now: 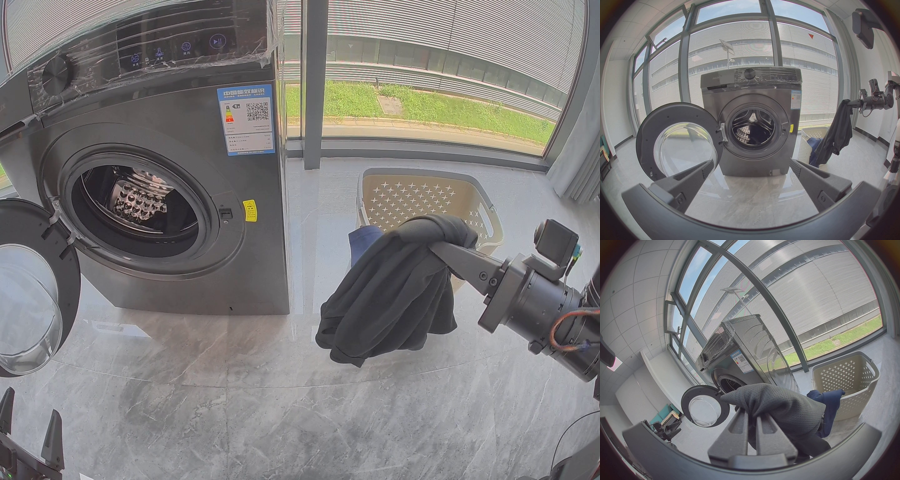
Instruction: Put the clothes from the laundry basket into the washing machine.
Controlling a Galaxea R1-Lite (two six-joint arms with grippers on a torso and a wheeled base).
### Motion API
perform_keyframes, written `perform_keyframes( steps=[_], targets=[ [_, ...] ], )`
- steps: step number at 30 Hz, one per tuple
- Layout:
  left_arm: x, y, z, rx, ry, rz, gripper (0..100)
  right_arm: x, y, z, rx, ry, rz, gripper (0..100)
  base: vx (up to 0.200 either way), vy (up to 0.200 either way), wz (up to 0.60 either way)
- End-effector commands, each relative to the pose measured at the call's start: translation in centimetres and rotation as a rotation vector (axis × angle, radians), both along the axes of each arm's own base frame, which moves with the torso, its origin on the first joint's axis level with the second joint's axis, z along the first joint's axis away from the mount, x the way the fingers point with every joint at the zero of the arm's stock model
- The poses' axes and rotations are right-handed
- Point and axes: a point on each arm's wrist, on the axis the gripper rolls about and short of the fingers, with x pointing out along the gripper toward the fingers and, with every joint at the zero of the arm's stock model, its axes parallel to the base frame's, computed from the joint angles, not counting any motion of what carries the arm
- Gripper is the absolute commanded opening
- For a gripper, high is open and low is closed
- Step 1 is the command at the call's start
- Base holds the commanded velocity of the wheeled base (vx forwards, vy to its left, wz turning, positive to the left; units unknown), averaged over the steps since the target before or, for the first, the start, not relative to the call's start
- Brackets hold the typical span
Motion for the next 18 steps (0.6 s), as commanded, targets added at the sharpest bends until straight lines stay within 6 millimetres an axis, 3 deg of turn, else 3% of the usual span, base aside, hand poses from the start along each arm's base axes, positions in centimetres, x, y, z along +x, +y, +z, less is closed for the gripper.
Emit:
perform_keyframes(
  steps=[1, 7, 18],
  targets=[
    [-0.01, 0.0, -0.45, 0.001, -0.013, 0.0, 100, -0.07, 0.0, -0.01, 0.0, 0.0, 0.002, 0, 0.0, 0.0, 0.0],
    [-0.01, -0.01, -0.45, -0.001, -0.013, -0.003, 100, -0.07, 0.0, -0.02, -0.001, 0.001, 0.004, 0, 0.0, 0.0, 0.0],
    [0.0, -0.01, -0.52, -0.001, -0.005, -0.003, 100, 0.01, 0.08, -0.12, -0.004, 0.004, 0.004, 0, 0.0, 0.2, 0.0]
  ],
)
